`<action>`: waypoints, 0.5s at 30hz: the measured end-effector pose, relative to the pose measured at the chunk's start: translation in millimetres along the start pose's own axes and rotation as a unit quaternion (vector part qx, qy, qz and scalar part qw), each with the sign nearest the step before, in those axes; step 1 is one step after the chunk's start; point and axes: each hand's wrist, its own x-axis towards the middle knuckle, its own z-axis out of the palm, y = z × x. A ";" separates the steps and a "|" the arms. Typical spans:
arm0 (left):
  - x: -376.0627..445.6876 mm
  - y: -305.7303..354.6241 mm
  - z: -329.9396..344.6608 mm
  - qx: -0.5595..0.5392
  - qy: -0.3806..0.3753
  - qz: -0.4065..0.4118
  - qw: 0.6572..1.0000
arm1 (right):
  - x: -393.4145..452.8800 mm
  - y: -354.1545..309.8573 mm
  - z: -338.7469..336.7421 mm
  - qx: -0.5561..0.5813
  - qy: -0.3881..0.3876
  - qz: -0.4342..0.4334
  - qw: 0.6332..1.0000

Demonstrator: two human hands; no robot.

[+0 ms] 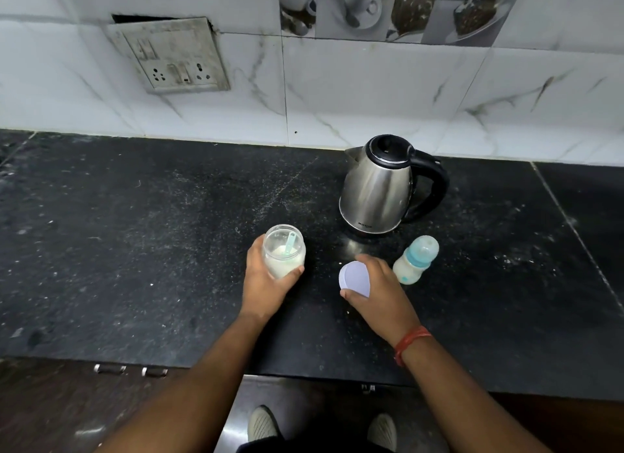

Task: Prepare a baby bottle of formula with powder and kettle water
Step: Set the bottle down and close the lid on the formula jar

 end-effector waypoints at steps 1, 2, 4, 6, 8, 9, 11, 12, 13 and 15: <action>-1.8 3.6 1.7 -0.004 0.002 0.004 1.000 | 0.1 -0.9 -3.3 0.007 0.005 0.001 1.000; -4.0 6.6 3.9 -0.003 0.001 0.010 1.000 | 0.2 -1.5 -7.0 0.014 0.011 -0.002 1.000; -8.8 12.5 9.1 0.011 -0.006 0.027 1.000 | 0.1 -2.8 -14.9 0.032 0.021 -0.006 0.999; -13.9 19.0 14.0 0.033 -0.012 0.048 0.998 | -0.2 -6.1 -24.0 0.053 0.030 -0.008 0.998; -17.9 25.9 17.3 0.053 -0.018 0.070 0.996 | 0.8 -13.1 -34.6 0.071 0.042 -0.017 0.996; -19.9 30.6 18.9 0.059 -0.022 0.083 0.995 | 1.7 -17.3 -40.9 0.079 0.049 -0.025 0.995; -24.7 40.5 22.3 0.067 -0.031 0.114 0.991 | 3.0 -27.2 -53.8 0.093 0.058 -0.045 0.993; -27.0 45.3 24.1 0.068 -0.035 0.124 0.989 | 3.7 -32.6 -60.0 0.098 0.059 -0.056 0.992; -28.6 49.6 25.8 0.069 -0.039 0.128 0.989 | 4.3 -37.7 -65.4 0.099 0.059 -0.067 0.991; -31.3 58.0 29.4 0.070 -0.047 0.141 0.986 | 4.1 -46.7 -76.4 0.092 0.057 -0.095 0.990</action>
